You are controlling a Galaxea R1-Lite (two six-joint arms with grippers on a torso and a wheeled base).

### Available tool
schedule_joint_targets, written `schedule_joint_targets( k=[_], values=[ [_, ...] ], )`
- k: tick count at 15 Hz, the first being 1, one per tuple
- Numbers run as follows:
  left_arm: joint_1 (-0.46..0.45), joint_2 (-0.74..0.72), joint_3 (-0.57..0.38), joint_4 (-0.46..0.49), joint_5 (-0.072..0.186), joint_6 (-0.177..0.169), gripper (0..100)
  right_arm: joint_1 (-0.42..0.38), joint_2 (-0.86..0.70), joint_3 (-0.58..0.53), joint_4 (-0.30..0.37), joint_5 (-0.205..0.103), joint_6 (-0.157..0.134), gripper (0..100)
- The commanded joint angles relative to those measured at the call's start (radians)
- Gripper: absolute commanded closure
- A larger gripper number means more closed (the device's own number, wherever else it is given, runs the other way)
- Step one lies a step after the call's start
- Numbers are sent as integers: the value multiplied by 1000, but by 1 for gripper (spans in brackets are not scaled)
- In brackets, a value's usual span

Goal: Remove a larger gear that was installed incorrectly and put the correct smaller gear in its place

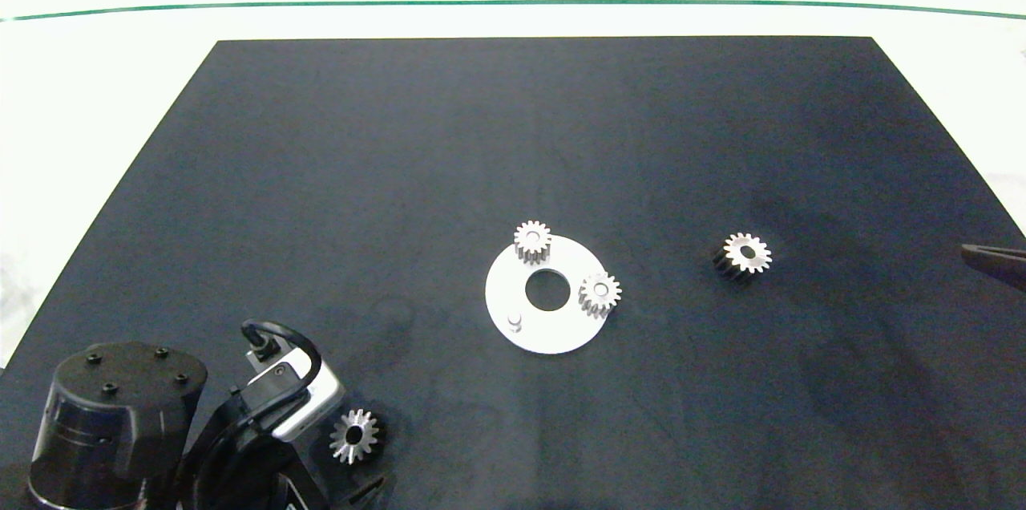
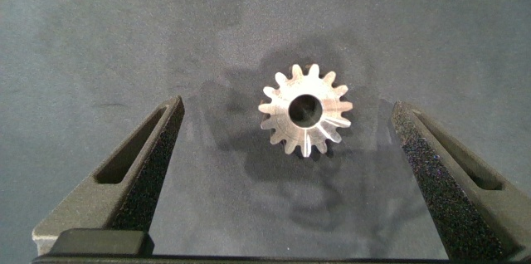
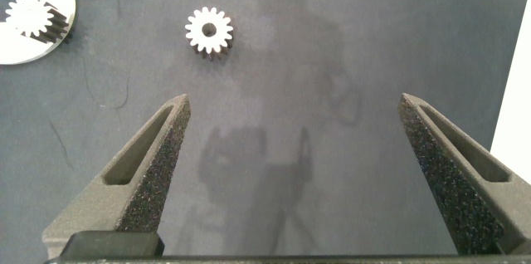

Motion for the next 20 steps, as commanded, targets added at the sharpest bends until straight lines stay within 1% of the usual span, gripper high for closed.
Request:
schedule_joint_targets(
  k=[1,4,7,9,20],
  values=[
    [0,18,3,-6,0,2,0,-6,2,0,2,1,-2,0],
    [0,29,4,-9,0,3,0,-12,2,0,2,1,-2,0],
    [0,41,3,-15,2,3,5,-12,3,0,0,1,-2,0],
    [0,53,9,-38,2,3,10,-12,3,0,2,1,-2,0],
    [0,69,9,-41,0,3,32,-12,5,-2,0,1,-2,0]
  ],
)
